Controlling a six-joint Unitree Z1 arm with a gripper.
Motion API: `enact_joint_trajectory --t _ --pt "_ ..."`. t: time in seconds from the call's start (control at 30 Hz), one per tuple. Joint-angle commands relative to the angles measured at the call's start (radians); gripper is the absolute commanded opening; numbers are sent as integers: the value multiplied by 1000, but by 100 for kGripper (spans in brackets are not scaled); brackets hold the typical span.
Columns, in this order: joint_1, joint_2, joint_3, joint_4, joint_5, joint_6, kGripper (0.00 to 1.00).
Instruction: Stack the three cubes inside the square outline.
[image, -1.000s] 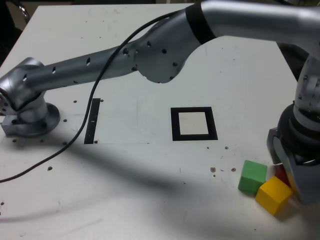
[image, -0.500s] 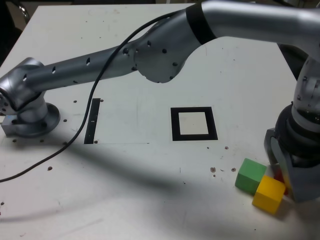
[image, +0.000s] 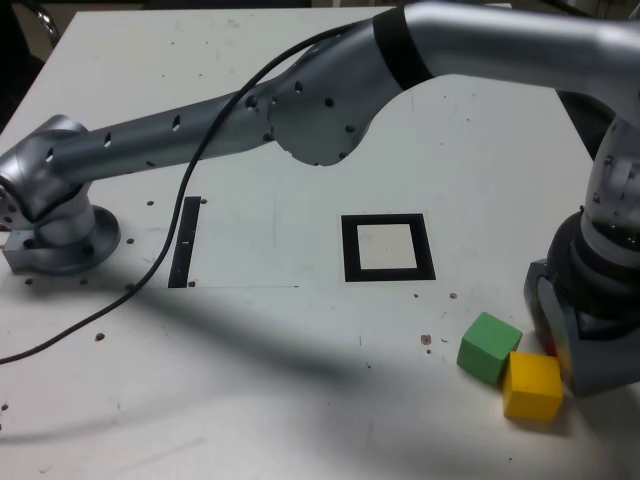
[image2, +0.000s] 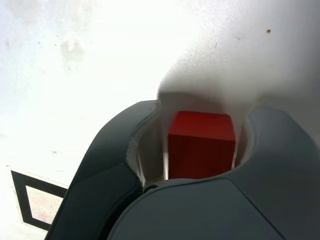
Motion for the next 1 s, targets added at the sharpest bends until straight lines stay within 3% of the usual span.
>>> enact_joint_trajectory --t 0.0,0.13,0.5,0.7,0.97 --pt "0 -17 -19 13 -5 -10 22" --pt "0 -34 -9 23 -11 -32 17" --pt "0 -159 180 32 11 -78 17" --pt "26 -269 297 32 23 -222 17" --pt "148 -462 599 26 14 -461 18"
